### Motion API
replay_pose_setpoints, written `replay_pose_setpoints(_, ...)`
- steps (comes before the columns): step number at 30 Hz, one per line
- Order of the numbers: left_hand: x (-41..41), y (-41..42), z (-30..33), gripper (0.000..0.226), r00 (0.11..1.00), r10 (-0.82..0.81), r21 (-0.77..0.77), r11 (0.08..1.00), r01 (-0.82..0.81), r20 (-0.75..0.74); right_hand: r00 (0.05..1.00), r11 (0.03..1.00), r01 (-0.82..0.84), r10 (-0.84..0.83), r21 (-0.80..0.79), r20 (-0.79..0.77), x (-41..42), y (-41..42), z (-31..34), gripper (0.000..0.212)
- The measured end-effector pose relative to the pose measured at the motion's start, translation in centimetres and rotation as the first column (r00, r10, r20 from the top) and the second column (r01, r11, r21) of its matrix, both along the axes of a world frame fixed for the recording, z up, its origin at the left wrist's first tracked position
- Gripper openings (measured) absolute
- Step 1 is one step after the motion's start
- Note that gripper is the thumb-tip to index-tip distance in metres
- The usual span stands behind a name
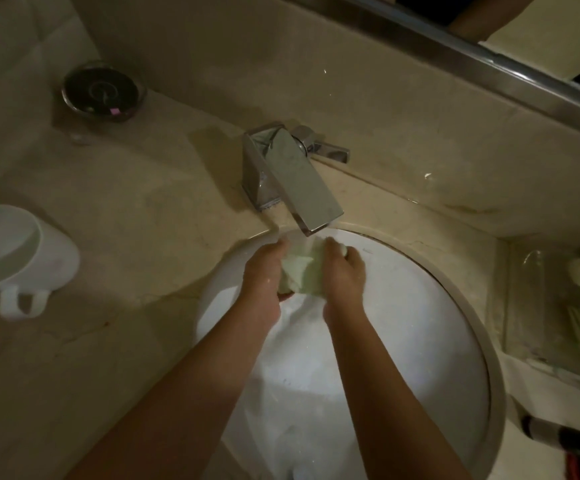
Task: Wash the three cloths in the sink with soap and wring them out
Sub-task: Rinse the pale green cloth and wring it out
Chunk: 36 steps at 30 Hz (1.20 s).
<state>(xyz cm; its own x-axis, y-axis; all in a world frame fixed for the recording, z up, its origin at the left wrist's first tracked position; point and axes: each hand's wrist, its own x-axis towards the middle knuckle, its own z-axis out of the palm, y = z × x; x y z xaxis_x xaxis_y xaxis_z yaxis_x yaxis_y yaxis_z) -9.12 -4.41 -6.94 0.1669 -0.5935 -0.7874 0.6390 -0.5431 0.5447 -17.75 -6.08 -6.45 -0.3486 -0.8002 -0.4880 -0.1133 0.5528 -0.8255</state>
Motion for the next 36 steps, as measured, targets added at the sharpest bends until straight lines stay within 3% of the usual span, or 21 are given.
replay_pose_setpoints(3, 0.9, 0.9, -0.7, 0.036, 0.99, -0.028, -0.013, 1.0, 0.027, -0.141, 0.982, 0.985, -0.071, 0.042, -0.155, -0.186, -0.4, 1.4, 0.0, 0.016)
replay_pose_setpoints(5, 1.1, 0.9, -0.9, 0.047, 0.966, 0.032, -0.035, 0.998, -0.043, -0.258, 0.93, 0.917, -0.272, 0.172, -0.291, -0.326, 0.0, 2.9, 0.4, 0.01)
replay_pose_setpoints(7, 1.2, 0.8, -0.8, 0.053, 0.936, 0.1, -0.065, 0.989, -0.129, -0.338, 0.837, 0.734, -0.523, 0.346, -0.433, -0.424, -0.3, 3.8, 0.3, 0.006)
replay_pose_setpoints(8, 1.3, 0.8, -0.8, 0.047, 0.93, 0.125, -0.079, 0.984, -0.162, -0.346, 0.811, 0.639, -0.581, 0.406, -0.505, -0.421, -0.7, 4.2, -0.1, 0.008)
replay_pose_setpoints(9, 1.3, 0.8, -0.8, 0.039, 0.939, 0.15, -0.094, 0.978, -0.188, -0.308, 0.825, 0.602, -0.564, 0.435, -0.566, -0.36, -0.9, 4.4, -0.2, 0.014)
replay_pose_setpoints(11, 0.8, 1.1, -1.2, 0.03, 0.962, 0.177, -0.155, 0.965, -0.211, -0.21, 0.933, 0.77, -0.317, 0.358, -0.554, -0.038, -1.0, 4.1, -0.4, 0.035)
replay_pose_setpoints(13, -0.5, 1.5, -0.8, 0.018, 0.977, 0.192, -0.203, 0.957, -0.207, -0.093, 0.971, 0.941, -0.033, 0.111, -0.336, 0.214, 0.1, 3.7, -0.1, 0.044)
replay_pose_setpoints(16, -2.0, 1.8, 0.4, 0.015, 0.956, 0.19, -0.24, 0.961, -0.135, 0.223, 0.937, 0.996, 0.072, -0.048, -0.055, 0.345, 2.1, 3.6, -0.4, 0.027)
replay_pose_setpoints(17, -2.1, 1.8, 0.7, 0.017, 0.934, 0.201, -0.294, 0.949, -0.111, 0.295, 0.92, 0.998, 0.057, -0.045, -0.019, 0.389, 2.5, 3.6, -0.3, 0.035)
replay_pose_setpoints(19, -2.0, 1.7, 1.2, 0.014, 0.887, 0.193, -0.41, 0.912, -0.005, 0.419, 0.913, 1.0, 0.013, -0.009, -0.008, 0.407, 2.7, 3.5, -0.4, 0.062)
replay_pose_setpoints(20, -1.9, 1.6, 1.2, 0.01, 0.826, 0.156, -0.43, 0.896, 0.113, 0.542, 0.924, 1.0, -0.018, 0.023, -0.018, 0.382, 2.6, 3.2, -0.4, 0.064)
replay_pose_setpoints(22, -1.8, 1.5, 1.0, 0.018, 0.617, 0.095, -0.369, 0.867, 0.333, 0.781, 0.936, 0.993, -0.101, 0.115, -0.059, 0.332, 2.3, 2.7, -0.2, 0.055)
replay_pose_setpoints(23, -1.8, 1.3, 0.8, 0.024, 0.568, 0.084, -0.342, 0.866, 0.364, 0.818, 0.941, 0.991, -0.115, 0.13, -0.065, 0.314, 2.3, 2.3, 0.1, 0.05)
replay_pose_setpoints(26, -1.4, 0.4, 0.6, 0.033, 0.568, 0.036, -0.279, 0.896, 0.346, 0.822, 0.946, 0.982, -0.177, 0.189, -0.065, 0.263, 2.4, 1.5, 0.3, 0.031)
replay_pose_setpoints(29, -1.1, -0.3, 1.0, 0.02, 0.514, -0.056, -0.166, 0.912, 0.376, 0.856, 0.939, 0.933, -0.342, 0.342, -0.11, -0.021, 2.5, 0.9, -0.2, 0.025)
replay_pose_setpoints(30, -1.1, -0.4, 1.1, 0.019, 0.509, -0.037, -0.18, 0.911, 0.37, 0.86, 0.944, 0.938, -0.329, 0.327, -0.106, -0.034, 2.4, 0.6, -0.6, 0.024)
replay_pose_setpoints(32, -1.2, -0.6, 1.2, 0.023, 0.623, 0.007, -0.21, 0.944, 0.253, 0.782, 0.956, 0.953, -0.292, 0.294, -0.085, 0.01, 2.2, 0.2, -1.0, 0.018)
replay_pose_setpoints(36, -1.5, -1.0, 1.2, 0.024, 0.883, 0.033, -0.114, 0.993, 0.023, 0.468, 0.964, 0.97, -0.241, 0.236, -0.025, -0.125, 2.1, 0.2, -1.1, 0.035)
